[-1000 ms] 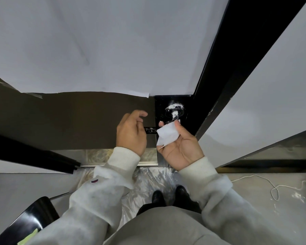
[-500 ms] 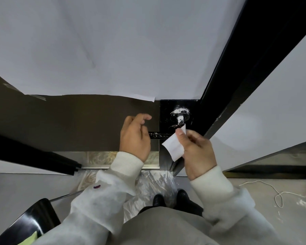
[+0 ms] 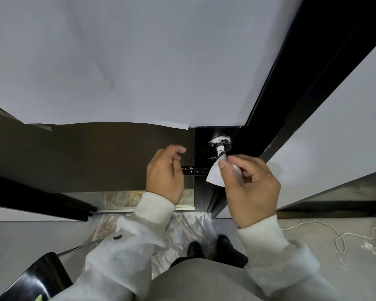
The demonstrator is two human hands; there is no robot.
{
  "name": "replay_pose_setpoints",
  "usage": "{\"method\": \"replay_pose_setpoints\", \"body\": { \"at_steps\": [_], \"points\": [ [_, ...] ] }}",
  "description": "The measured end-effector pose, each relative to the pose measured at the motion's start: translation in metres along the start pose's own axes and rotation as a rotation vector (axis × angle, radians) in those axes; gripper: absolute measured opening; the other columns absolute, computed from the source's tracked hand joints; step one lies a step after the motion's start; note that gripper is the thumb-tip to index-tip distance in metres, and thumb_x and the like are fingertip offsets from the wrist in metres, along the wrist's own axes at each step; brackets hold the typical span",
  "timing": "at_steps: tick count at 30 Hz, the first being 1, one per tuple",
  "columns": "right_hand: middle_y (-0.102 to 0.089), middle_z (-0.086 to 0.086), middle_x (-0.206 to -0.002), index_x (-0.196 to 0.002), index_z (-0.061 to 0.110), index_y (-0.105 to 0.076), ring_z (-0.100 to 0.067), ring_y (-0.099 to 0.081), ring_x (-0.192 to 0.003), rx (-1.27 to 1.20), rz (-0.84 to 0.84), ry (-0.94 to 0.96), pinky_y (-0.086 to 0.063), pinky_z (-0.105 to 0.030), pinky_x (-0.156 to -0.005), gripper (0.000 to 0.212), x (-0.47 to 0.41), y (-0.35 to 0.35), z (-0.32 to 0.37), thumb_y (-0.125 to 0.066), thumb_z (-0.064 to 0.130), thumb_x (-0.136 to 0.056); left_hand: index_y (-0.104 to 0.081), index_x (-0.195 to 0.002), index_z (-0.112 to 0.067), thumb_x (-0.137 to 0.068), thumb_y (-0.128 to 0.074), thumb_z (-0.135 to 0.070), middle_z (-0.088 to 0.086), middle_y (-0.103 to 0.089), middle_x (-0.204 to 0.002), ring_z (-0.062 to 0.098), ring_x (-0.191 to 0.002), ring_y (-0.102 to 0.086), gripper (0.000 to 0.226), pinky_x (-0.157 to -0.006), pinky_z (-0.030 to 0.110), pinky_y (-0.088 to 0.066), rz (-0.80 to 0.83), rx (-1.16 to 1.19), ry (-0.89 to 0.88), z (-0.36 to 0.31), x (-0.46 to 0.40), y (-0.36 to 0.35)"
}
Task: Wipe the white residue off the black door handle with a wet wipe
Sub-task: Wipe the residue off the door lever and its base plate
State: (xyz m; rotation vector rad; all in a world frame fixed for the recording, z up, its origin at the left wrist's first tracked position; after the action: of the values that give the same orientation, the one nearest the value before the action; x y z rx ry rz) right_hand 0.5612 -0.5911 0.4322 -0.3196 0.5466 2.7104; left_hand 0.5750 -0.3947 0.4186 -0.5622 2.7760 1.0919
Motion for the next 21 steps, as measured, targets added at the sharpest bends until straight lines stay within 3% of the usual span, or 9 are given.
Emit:
{"method": "replay_pose_setpoints", "body": {
  "at_steps": [4, 7, 11, 14, 17, 19, 21],
  "points": [
    [-0.071, 0.002, -0.105, -0.103, 0.015, -0.077, -0.008, -0.066, -0.094, 0.14, 0.068, 0.114, -0.057, -0.032, -0.083, 0.024, 0.002, 0.0, 0.003, -0.074, 0.021, -0.079, -0.071, -0.105, -0.018, -0.087, -0.042, 0.008, 0.001, -0.061, -0.086, 0.01, -0.077, -0.055, 0.042, -0.072, 0.001, -0.035, -0.006, 0.015, -0.004, 0.0, -0.001, 0.0],
    [-0.071, 0.002, -0.092, -0.095, 0.016, -0.077, -0.009, -0.064, -0.081, 0.197, 0.112, 0.128, -0.056, -0.03, -0.074, 0.015, 0.002, -0.003, 0.003, -0.075, 0.022, -0.082, -0.071, -0.104, -0.017, -0.087, -0.042, 0.008, 0.002, -0.062, -0.085, 0.006, -0.076, -0.055, 0.042, -0.072, 0.002, -0.037, -0.008, 0.027, -0.01, 0.0, 0.0, 0.0],
    [-0.068, 0.01, -0.071, -0.079, 0.023, -0.066, -0.008, -0.063, -0.067, 0.068, 0.171, -0.183, -0.052, -0.026, -0.066, 0.015, -0.004, -0.01, -0.011, -0.079, 0.031, -0.079, -0.071, -0.102, -0.018, -0.087, -0.041, 0.007, 0.001, -0.062, -0.083, 0.009, -0.076, -0.057, 0.041, -0.072, 0.002, -0.036, -0.009, 0.024, -0.01, 0.001, -0.001, 0.0],
    [-0.064, 0.008, -0.061, -0.07, 0.022, -0.063, -0.012, -0.061, -0.061, -0.111, 0.122, -0.399, -0.056, -0.039, -0.066, 0.023, -0.005, -0.013, -0.024, -0.08, 0.038, -0.074, -0.071, -0.102, -0.018, -0.088, -0.041, 0.006, 0.0, -0.062, -0.082, 0.008, -0.076, -0.057, 0.041, -0.071, 0.002, -0.037, 0.005, 0.029, -0.01, 0.0, -0.001, 0.0],
    [-0.065, 0.007, -0.068, -0.078, 0.022, -0.065, -0.005, -0.059, -0.061, -0.1, -0.027, -0.25, -0.051, -0.026, -0.066, 0.016, 0.001, -0.003, -0.013, -0.08, 0.023, -0.08, -0.071, -0.102, -0.017, -0.088, -0.041, 0.007, 0.001, -0.062, -0.081, 0.003, -0.075, -0.056, 0.041, -0.069, 0.002, -0.036, 0.02, 0.041, -0.003, 0.0, -0.001, 0.001],
    [-0.07, 0.003, -0.081, -0.091, 0.019, -0.071, -0.007, -0.063, -0.07, -0.011, -0.071, -0.05, -0.05, -0.021, -0.069, 0.01, 0.003, 0.0, 0.002, -0.079, 0.021, -0.084, -0.07, -0.103, -0.017, -0.088, -0.041, 0.008, 0.001, -0.063, -0.081, 0.002, -0.076, -0.057, 0.041, -0.07, 0.002, -0.036, 0.022, 0.043, -0.002, -0.001, -0.001, 0.001],
    [-0.074, -0.004, -0.094, -0.099, 0.012, -0.076, -0.014, -0.067, -0.08, 0.14, -0.061, 0.101, -0.05, -0.016, -0.078, 0.019, -0.002, -0.007, 0.012, -0.079, 0.023, -0.084, -0.07, -0.103, -0.016, -0.088, -0.042, 0.008, 0.001, -0.064, -0.08, 0.002, -0.075, -0.057, 0.04, -0.07, 0.0, -0.035, 0.018, 0.043, -0.006, -0.002, -0.001, 0.001]
  ]
}}
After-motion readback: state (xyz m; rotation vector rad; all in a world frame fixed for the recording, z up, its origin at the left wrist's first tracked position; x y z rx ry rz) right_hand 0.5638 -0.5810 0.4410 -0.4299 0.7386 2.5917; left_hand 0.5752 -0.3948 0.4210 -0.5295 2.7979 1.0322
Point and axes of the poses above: each hand's wrist, its own x-axis away from the middle knuckle, its own y-axis out of the back of the hand, z = x × y, the point moved 5 cm from there along -x, towards the middle knuckle
